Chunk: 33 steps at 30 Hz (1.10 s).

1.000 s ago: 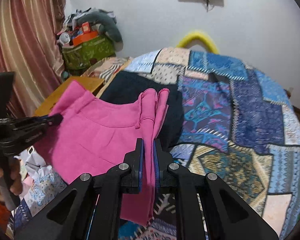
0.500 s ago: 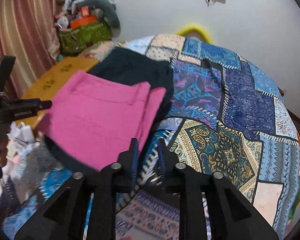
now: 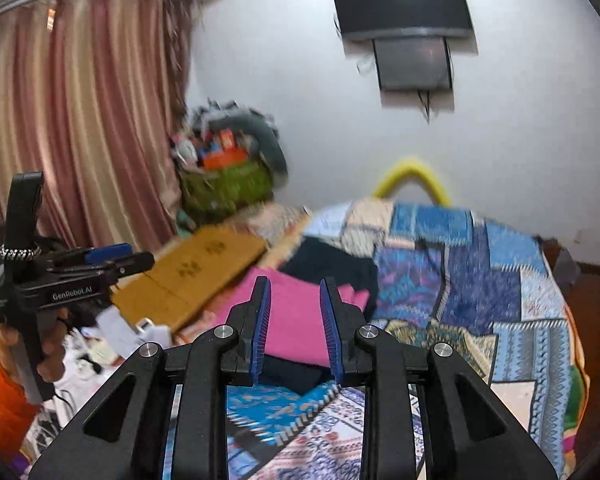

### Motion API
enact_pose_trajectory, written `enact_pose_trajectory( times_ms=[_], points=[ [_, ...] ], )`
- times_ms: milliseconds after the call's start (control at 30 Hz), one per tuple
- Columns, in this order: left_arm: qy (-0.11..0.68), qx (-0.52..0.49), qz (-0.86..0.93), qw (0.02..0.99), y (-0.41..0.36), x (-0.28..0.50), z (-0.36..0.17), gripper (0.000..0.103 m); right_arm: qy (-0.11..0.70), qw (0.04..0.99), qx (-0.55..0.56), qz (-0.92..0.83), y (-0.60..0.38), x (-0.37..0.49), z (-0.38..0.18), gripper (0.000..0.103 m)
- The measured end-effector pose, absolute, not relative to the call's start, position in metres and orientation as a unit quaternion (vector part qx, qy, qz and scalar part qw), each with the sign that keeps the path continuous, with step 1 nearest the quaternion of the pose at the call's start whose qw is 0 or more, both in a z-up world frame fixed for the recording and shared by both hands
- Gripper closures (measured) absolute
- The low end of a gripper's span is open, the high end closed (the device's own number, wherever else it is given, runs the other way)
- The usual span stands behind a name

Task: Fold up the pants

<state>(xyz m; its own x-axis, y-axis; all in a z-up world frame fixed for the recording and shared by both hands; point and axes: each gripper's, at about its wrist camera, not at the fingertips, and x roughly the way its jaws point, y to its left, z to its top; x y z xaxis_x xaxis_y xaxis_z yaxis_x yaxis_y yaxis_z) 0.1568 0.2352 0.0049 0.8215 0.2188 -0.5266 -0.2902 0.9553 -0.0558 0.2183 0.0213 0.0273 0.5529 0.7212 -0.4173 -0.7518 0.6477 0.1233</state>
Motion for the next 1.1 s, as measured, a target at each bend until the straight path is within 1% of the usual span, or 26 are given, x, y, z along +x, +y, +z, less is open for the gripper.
enact_pose_trajectory(
  times_ms=[167,300,333,367,400,467,500,533,600,633,667,700,733,767,800,833,1100],
  points=[
    [0.195,-0.047,0.125,0.972,0.195,0.092,0.046,0.045,0.164,0.882,-0.023,0.440,-0.004,0.164,0.055,0.080],
    [0.150,-0.054,0.127,0.979,0.171,0.048,0.063,0.045,0.148,0.876,-0.006,0.460,-0.019,0.134,0.060,0.080],
    [0.143,-0.055,0.128,0.980,0.167,0.040,0.064,0.044,0.147,0.875,-0.004,0.462,-0.022,0.129,0.060,0.079],
    [0.137,-0.054,0.133,0.980,0.161,0.032,0.065,0.043,0.145,0.875,-0.003,0.462,-0.025,0.124,0.059,0.072],
    [0.131,-0.050,0.138,0.980,0.156,0.025,0.065,0.043,0.139,0.878,-0.004,0.457,-0.028,0.117,0.059,0.068],
    [0.123,-0.042,0.142,0.981,0.145,0.013,0.062,0.041,0.128,0.884,0.000,0.449,-0.035,0.107,0.058,0.051],
    [0.121,-0.035,0.146,0.981,0.138,0.007,0.060,0.038,0.122,0.887,0.004,0.444,-0.039,0.103,0.058,0.047],
    [0.119,-0.030,0.149,0.981,0.134,0.003,0.057,0.036,0.119,0.889,0.007,0.441,-0.042,0.100,0.057,0.042],
    [0.115,-0.026,0.150,0.982,0.127,-0.004,0.054,0.029,0.115,0.895,0.012,0.431,-0.047,0.093,0.055,0.034],
    [0.113,-0.025,0.151,0.982,0.124,-0.007,0.053,0.026,0.112,0.898,0.013,0.425,-0.048,0.090,0.054,0.026],
    [0.110,-0.024,0.154,0.982,0.121,-0.011,0.053,0.020,0.110,0.901,0.014,0.419,-0.050,0.089,0.054,0.019],
    [0.108,-0.024,0.156,0.982,0.120,-0.013,0.053,0.012,0.106,0.906,0.014,0.410,-0.051,0.086,0.054,0.016],
    [0.106,-0.024,0.157,0.982,0.120,-0.014,0.052,0.009,0.102,0.910,0.014,0.401,-0.053,0.083,0.054,0.012],
    [0.104,-0.026,0.158,0.982,0.119,-0.016,0.052,0.003,0.100,0.913,0.014,0.396,-0.053,0.082,0.053,0.007],
    [0.102,-0.028,0.159,0.982,0.119,-0.018,0.052,0.000,0.099,0.915,0.013,0.392,-0.054,0.080,0.054,0.004],
    [0.102,-0.030,0.158,0.982,0.120,-0.019,0.052,0.000,0.099,0.916,0.012,0.389,-0.054,0.080,0.054,0.000],
    [0.104,-0.047,0.167,0.979,0.123,-0.024,0.048,0.000,0.096,0.921,0.005,0.378,-0.056,0.072,0.052,0.000]
  ],
)
